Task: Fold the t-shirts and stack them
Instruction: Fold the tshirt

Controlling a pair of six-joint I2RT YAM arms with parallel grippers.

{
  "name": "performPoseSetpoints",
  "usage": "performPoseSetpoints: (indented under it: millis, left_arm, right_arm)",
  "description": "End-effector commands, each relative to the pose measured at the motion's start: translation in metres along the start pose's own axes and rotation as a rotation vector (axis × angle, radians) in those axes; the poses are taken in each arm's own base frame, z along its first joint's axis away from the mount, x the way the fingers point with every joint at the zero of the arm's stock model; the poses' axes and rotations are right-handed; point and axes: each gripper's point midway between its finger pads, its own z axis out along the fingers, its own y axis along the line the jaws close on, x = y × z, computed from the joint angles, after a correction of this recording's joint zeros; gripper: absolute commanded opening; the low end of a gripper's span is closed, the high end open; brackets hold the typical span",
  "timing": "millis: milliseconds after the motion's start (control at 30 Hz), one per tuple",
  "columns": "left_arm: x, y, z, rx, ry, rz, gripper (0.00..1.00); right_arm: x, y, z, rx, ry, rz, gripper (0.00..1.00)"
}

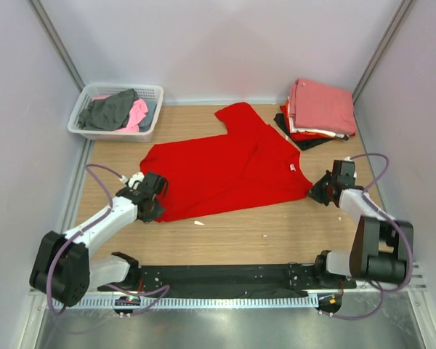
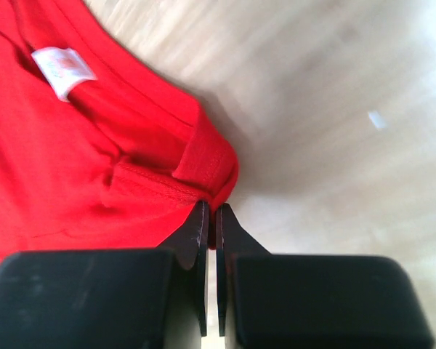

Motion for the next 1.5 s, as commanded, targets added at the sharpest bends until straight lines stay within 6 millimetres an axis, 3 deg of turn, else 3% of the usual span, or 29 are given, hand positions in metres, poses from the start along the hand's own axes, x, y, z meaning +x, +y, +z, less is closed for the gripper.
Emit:
performPoseSetpoints:
  millis: [0, 267, 433, 600, 633, 667, 700, 767, 800, 900, 1000, 1033, 1067, 1100, 1133, 1200, 1233, 1300, 1333, 1433, 1467]
  left_arm:
    - [-0.007, 0.019, -0.022, -0.027, -0.047, -0.024, 0.0]
    - [0.014, 0.022, -0.04, 0.028, 0.042, -0.102, 0.0]
    - [0.033, 0.02, -0.055, 0.082, 0.111, -0.15, 0.0]
    - [0.047, 0.03, -0.079, 0.12, 0.166, -0.163, 0.05]
    - [0.046, 0.03, -0.087, 0.137, 0.164, -0.158, 0.11]
    - [0.045, 0.03, -0.096, 0.171, 0.161, -0.147, 0.28]
    - [0.042, 0.034, -0.108, 0.18, 0.156, -0.112, 0.35]
    - [0.036, 0.04, -0.119, 0.174, 0.135, -0.08, 0.47]
    - [0.024, 0.042, -0.13, 0.167, 0.095, -0.07, 0.49]
    - [-0.002, 0.041, -0.136, 0.141, 0.006, -0.01, 0.5]
    - [-0.044, 0.025, -0.139, 0.128, -0.14, 0.055, 0.45]
    - [-0.058, 0.014, -0.134, 0.095, -0.16, 0.081, 0.42]
    - [-0.068, 0.007, -0.131, 0.085, -0.181, 0.128, 0.29]
    - [-0.082, -0.008, -0.128, 0.092, -0.211, 0.137, 0.26]
    - [-0.088, -0.016, -0.111, 0.026, -0.201, 0.181, 0.25]
    - [-0.111, -0.038, -0.102, -0.011, -0.226, 0.229, 0.26]
    - [-0.11, -0.046, -0.075, -0.085, -0.177, 0.275, 0.26]
    - [-0.13, -0.067, -0.064, -0.106, -0.184, 0.294, 0.26]
    - [-0.127, -0.073, -0.037, -0.162, -0.133, 0.334, 0.26]
    - [-0.144, -0.09, -0.016, -0.197, -0.126, 0.34, 0.25]
    - [-0.142, -0.09, 0.004, -0.242, -0.098, 0.361, 0.25]
  right_arm:
    - [0.004, -0.017, -0.031, 0.079, -0.066, 0.061, 0.01]
    - [0.036, -0.035, -0.075, 0.103, -0.073, 0.137, 0.01]
    - [0.06, -0.029, -0.091, 0.032, -0.03, 0.186, 0.01]
    - [0.064, -0.032, -0.11, 0.028, -0.06, 0.187, 0.03]
    - [0.065, -0.033, -0.113, 0.03, -0.062, 0.186, 0.09]
    - [0.061, -0.029, -0.118, 0.011, -0.083, 0.182, 0.2]
    - [0.062, -0.027, -0.121, 0.006, -0.08, 0.182, 0.43]
    - [0.057, -0.023, -0.126, -0.003, -0.087, 0.182, 0.68]
    - [0.054, -0.021, -0.128, -0.001, -0.093, 0.183, 0.84]
    - [0.035, -0.012, -0.138, -0.008, -0.147, 0.162, 0.94]
    - [0.01, 0.006, -0.151, -0.055, -0.211, 0.095, 0.94]
    - [0.006, 0.012, -0.154, -0.074, -0.216, 0.071, 0.93]
    - [0.0, 0.024, -0.161, -0.12, -0.219, 0.047, 0.92]
    - [-0.003, 0.03, -0.163, -0.137, -0.216, 0.015, 0.92]
    - [-0.007, 0.036, -0.164, -0.151, -0.211, -0.001, 0.92]
    - [-0.007, 0.045, -0.166, -0.188, -0.188, -0.044, 0.91]
    - [-0.008, 0.048, -0.165, -0.191, -0.176, -0.057, 0.91]
    - [-0.012, 0.052, -0.167, -0.2, -0.178, -0.08, 0.91]
    - [-0.014, 0.053, -0.168, -0.2, -0.182, -0.103, 0.91]
    - [-0.016, 0.054, -0.17, -0.199, -0.188, -0.136, 0.91]
    - [-0.016, 0.053, -0.169, -0.194, -0.184, -0.141, 0.91]
